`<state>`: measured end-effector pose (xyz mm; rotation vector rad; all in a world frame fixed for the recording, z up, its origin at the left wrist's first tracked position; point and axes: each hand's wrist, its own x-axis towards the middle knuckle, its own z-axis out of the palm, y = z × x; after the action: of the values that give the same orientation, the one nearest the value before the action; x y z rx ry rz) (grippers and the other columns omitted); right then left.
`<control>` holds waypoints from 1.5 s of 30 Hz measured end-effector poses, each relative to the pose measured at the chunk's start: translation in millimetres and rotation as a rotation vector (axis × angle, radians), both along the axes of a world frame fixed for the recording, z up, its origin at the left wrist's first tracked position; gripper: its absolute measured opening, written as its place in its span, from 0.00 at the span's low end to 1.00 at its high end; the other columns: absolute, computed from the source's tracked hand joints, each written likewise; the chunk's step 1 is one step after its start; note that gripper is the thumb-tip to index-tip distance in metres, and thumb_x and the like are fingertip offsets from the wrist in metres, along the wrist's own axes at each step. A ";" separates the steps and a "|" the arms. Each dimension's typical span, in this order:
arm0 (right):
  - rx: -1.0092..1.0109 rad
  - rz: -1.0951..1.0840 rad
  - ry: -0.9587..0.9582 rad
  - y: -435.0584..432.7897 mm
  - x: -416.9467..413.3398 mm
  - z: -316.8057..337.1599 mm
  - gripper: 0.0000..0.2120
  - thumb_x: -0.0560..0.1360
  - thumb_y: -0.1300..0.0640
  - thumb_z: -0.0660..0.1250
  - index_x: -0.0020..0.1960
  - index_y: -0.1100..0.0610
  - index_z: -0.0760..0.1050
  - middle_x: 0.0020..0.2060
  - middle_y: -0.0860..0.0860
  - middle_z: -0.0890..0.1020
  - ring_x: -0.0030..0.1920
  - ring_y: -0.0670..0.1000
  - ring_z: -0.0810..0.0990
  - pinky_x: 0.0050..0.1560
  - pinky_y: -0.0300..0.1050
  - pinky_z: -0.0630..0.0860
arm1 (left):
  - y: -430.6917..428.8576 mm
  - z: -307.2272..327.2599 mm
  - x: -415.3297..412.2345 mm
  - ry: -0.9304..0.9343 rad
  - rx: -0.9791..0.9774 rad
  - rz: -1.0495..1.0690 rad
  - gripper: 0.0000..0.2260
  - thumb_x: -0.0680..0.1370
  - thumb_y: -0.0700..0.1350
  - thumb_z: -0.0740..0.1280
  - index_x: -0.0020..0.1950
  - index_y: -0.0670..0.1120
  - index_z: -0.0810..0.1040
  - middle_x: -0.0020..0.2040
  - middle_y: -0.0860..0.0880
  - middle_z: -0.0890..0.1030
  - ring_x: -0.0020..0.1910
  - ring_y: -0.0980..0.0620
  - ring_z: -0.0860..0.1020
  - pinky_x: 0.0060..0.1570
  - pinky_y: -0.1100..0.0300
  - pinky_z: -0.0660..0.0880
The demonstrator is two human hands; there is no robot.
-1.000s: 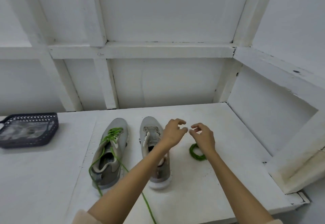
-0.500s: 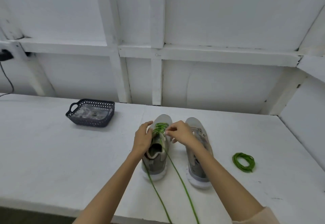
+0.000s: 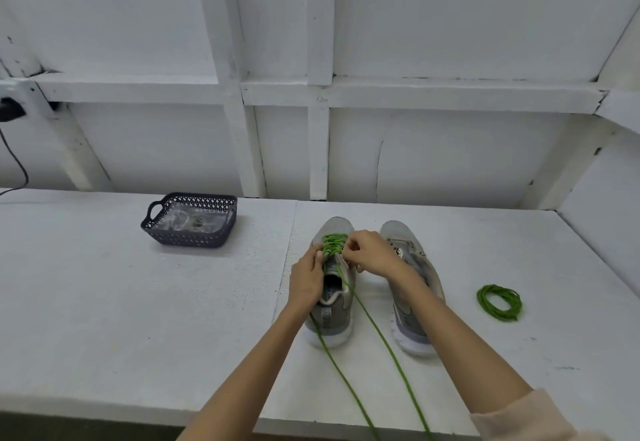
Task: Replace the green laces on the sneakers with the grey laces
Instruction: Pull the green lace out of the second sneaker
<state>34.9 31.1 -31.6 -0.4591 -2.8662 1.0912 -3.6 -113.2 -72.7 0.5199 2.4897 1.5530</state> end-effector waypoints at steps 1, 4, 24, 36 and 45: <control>0.028 -0.001 0.017 -0.4 0.3 -1.7 0.05 0.75 0.61 0.63 0.43 0.62 0.75 0.37 0.57 0.83 0.35 0.54 0.80 0.41 0.51 0.78 | 0.3 -0.7 0.6 0.006 0.000 0.004 0.15 0.84 0.44 0.55 0.69 0.45 0.73 0.63 0.45 0.78 0.62 0.46 0.75 0.55 0.61 0.68; -0.140 -0.051 0.073 2.8 0.8 -9.5 0.05 0.78 0.62 0.62 0.44 0.60 0.73 0.38 0.57 0.81 0.37 0.55 0.81 0.41 0.52 0.80 | 0.7 -2.1 1.6 0.009 0.023 0.010 0.15 0.84 0.44 0.55 0.68 0.45 0.74 0.62 0.45 0.79 0.61 0.45 0.76 0.57 0.58 0.70; -0.340 -0.082 -0.006 11.9 7.1 -3.9 0.05 0.76 0.64 0.68 0.41 0.61 0.77 0.32 0.54 0.80 0.30 0.48 0.79 0.28 0.41 0.76 | -1.1 -4.8 1.0 -0.022 0.057 0.016 0.15 0.84 0.45 0.55 0.67 0.47 0.75 0.62 0.46 0.80 0.61 0.47 0.76 0.58 0.58 0.70; -0.537 -0.254 0.047 3.5 8.7 -1.3 0.06 0.76 0.66 0.68 0.42 0.68 0.76 0.30 0.57 0.77 0.24 0.48 0.75 0.25 0.39 0.76 | 0.5 -5.0 2.9 -0.008 0.043 0.043 0.14 0.84 0.45 0.55 0.66 0.48 0.75 0.60 0.46 0.81 0.60 0.46 0.77 0.56 0.56 0.72; -0.588 -0.236 -0.030 1.8 15.5 -8.9 0.10 0.73 0.60 0.73 0.39 0.65 0.77 0.29 0.57 0.79 0.28 0.52 0.77 0.27 0.40 0.76 | 0.8 -4.2 3.2 -0.003 0.031 0.041 0.14 0.84 0.45 0.54 0.65 0.47 0.76 0.60 0.45 0.81 0.58 0.45 0.77 0.55 0.55 0.72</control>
<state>50.4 32.9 -40.5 -0.8118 -2.3798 1.8710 -0.3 -112.3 -76.9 0.4734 2.4922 1.6088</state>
